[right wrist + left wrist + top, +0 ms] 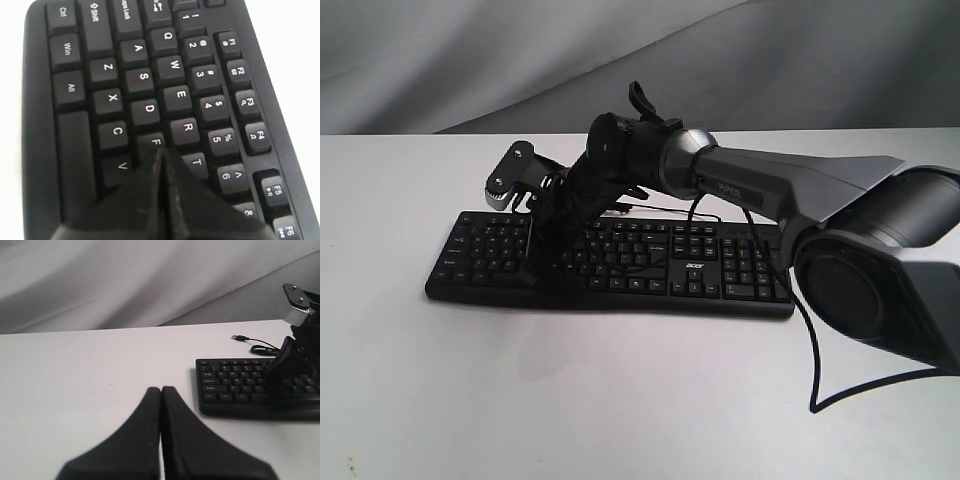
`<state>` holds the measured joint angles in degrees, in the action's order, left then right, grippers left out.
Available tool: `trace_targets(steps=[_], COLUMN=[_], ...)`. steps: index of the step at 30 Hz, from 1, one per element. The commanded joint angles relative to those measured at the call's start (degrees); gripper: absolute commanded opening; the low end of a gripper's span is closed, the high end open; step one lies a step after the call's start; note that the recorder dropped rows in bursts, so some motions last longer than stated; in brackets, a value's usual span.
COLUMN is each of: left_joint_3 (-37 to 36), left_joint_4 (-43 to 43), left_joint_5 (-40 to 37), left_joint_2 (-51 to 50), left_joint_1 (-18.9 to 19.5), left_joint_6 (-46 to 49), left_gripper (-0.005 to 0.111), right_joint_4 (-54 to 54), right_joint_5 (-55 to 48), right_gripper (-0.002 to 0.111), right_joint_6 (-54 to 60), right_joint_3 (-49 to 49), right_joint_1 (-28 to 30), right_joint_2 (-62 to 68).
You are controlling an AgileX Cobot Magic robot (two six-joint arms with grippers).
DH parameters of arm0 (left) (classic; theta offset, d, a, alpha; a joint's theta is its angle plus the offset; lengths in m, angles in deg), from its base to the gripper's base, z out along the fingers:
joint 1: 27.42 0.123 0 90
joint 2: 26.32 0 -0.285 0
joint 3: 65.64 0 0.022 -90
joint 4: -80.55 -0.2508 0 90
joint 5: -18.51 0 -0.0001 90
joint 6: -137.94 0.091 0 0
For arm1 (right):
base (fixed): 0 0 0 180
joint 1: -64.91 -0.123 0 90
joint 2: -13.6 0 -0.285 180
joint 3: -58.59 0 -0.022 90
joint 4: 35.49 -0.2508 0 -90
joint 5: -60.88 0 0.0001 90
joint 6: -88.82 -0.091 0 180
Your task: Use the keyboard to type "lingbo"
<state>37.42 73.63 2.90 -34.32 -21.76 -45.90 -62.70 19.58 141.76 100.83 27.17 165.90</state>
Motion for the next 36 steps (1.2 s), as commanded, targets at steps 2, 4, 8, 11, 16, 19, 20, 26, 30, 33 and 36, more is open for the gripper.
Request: trace_targets(steps=[2, 4, 8, 11, 16, 19, 20, 26, 30, 33, 36], left_joint_3=[-0.28, -0.28, -0.28, -0.28, -0.28, -0.28, -0.28, -0.28, -0.28, -0.28, -0.28], left_joint_4=[0.21, 0.21, 0.21, 0.21, 0.21, 0.21, 0.21, 0.21, 0.21, 0.21, 0.21], left_joint_5=[0.39, 0.39, 0.39, 0.39, 0.39, 0.39, 0.39, 0.39, 0.39, 0.39, 0.39], left_joint_2=[0.21, 0.21, 0.21, 0.21, 0.21, 0.21, 0.21, 0.21, 0.21, 0.21, 0.21], left_joint_1=[0.06, 0.06, 0.06, 0.06, 0.06, 0.06, 0.06, 0.06, 0.06, 0.06, 0.06], left_joint_6=[-0.12, -0.12, -0.12, -0.12, -0.12, -0.12, -0.12, -0.12, -0.12, -0.12, -0.12], left_gripper=[0.001, 0.001, 0.001, 0.001, 0.001, 0.001, 0.001, 0.001, 0.001, 0.001, 0.001], right_joint_4=[0.88, 1.15, 1.15, 1.03, 0.92, 0.92, 0.92, 0.92, 0.92, 0.92, 0.92], right_joint_5=[-2.06, -3.90, -6.72, -7.62, -7.74, -7.74, -7.57, -7.11, -6.89, -6.75, -6.76], right_gripper=[0.000, 0.000, 0.000, 0.000, 0.000, 0.000, 0.000, 0.000, 0.000, 0.000, 0.000], right_joint_6=[0.92, 0.92, 0.76, 0.56, 0.41, 0.19, 0.19, 0.19, 0.19, 0.19, 0.32], right_joint_3=[0.30, 0.30, 0.30, 0.30, 0.30, 0.30, 0.30, 0.30, 0.30, 0.30, 0.30], right_joint_1=[-0.22, -0.22, -0.35, -0.35, -0.35, -0.35, -0.35, -0.35, -0.35, -0.35, -0.35], right_joint_2=[-2.50, -3.40, -3.99, -3.60, -2.73, -2.46, -2.32, -1.25, -1.27, -1.27, -1.27])
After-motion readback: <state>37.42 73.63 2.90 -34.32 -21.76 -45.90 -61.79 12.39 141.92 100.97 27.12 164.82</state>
